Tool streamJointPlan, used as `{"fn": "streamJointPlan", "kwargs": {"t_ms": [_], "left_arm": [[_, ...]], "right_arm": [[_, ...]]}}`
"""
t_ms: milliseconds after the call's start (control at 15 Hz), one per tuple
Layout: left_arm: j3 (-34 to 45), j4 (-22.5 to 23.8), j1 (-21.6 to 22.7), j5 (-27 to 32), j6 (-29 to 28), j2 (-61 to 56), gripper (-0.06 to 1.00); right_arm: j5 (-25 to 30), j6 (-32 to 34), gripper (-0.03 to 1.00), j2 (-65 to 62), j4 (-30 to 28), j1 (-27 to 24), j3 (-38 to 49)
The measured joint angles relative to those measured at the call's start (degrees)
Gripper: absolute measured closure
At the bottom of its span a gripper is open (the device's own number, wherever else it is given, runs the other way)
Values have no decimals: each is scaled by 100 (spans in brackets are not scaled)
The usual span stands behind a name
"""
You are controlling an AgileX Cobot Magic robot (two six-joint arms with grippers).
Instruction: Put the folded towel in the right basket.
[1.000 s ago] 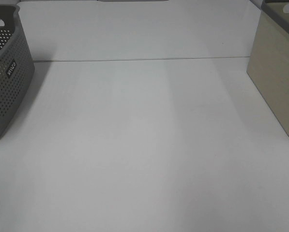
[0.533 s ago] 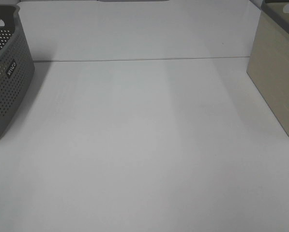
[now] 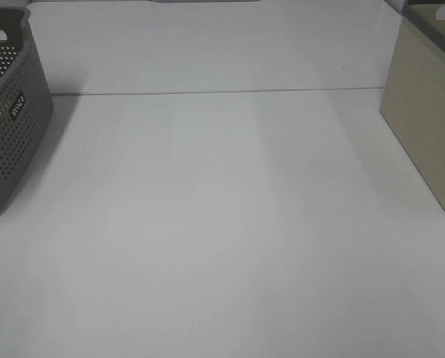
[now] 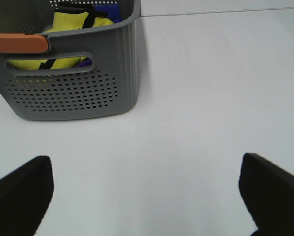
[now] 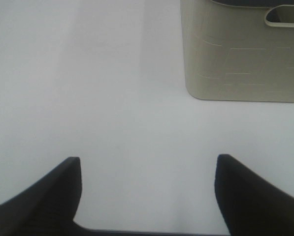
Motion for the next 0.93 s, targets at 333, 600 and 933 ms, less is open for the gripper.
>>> {"fn": "streamJointPlan", "kwargs": {"t_ms": [333, 600, 933], "left_arm": [[0, 0, 0, 0, 0, 0, -3], [0, 0, 0, 0, 0, 0, -3], [0, 0, 0, 0, 0, 0, -3]], "right_arm": [[-17, 0, 25, 0, 0, 0, 0], [-17, 0, 25, 0, 0, -109, 0], [-34, 0, 25, -418, 17, -435, 6]]}}
